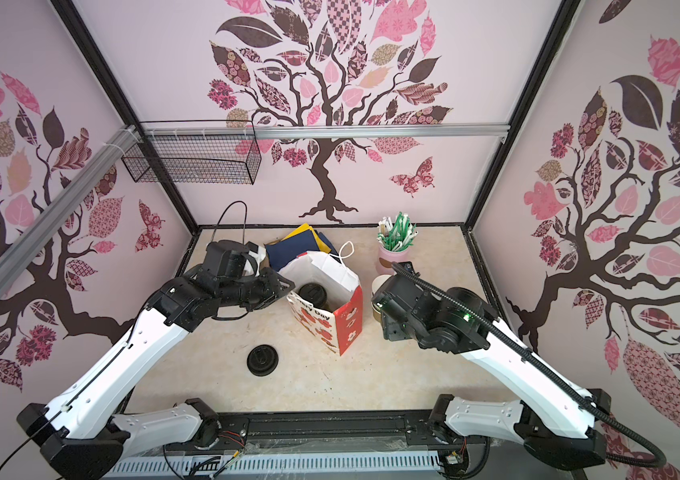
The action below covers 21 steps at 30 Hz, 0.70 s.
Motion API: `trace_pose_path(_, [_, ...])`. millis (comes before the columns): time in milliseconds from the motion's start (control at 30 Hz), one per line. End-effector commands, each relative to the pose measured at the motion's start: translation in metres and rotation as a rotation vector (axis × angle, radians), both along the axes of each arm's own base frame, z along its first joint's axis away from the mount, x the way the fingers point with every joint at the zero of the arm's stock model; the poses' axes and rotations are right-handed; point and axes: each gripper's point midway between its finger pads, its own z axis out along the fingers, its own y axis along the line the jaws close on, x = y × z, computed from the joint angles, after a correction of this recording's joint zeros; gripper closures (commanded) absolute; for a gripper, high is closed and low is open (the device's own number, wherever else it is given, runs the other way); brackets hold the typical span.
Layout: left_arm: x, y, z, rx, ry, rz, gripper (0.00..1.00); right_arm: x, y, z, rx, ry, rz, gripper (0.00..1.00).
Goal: Pack the takeout coffee
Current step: 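Swing the green cup over the bag opening with the right gripper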
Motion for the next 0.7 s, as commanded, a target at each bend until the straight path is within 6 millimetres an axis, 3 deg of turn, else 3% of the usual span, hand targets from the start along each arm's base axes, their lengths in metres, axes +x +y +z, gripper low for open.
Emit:
trace_pose_path(0, [-0.002, -0.001, 0.01, -0.006, -0.029, -0.017, 0.82, 0.003, -0.009, 0.031, 0.006, -0.077, 0.011, 0.33])
trace_pose_path(200, [-0.003, 0.0, 0.006, 0.001, -0.023, -0.018, 0.87, 0.008, -0.008, 0.076, 0.062, -0.181, 0.041, 0.34])
trace_pose_path(400, [-0.004, 0.001, 0.006, 0.004, -0.023, -0.015, 0.87, 0.017, 0.012, 0.115, 0.095, -0.244, 0.124, 0.34])
trace_pose_path(533, [-0.003, 0.004, 0.01, 0.006, -0.034, -0.002, 0.8, 0.021, 0.037, 0.133, 0.133, -0.258, 0.216, 0.34])
trace_pose_path(667, [-0.003, 0.007, 0.011, 0.011, -0.038, 0.014, 0.67, 0.024, 0.068, 0.142, 0.185, -0.25, 0.318, 0.35])
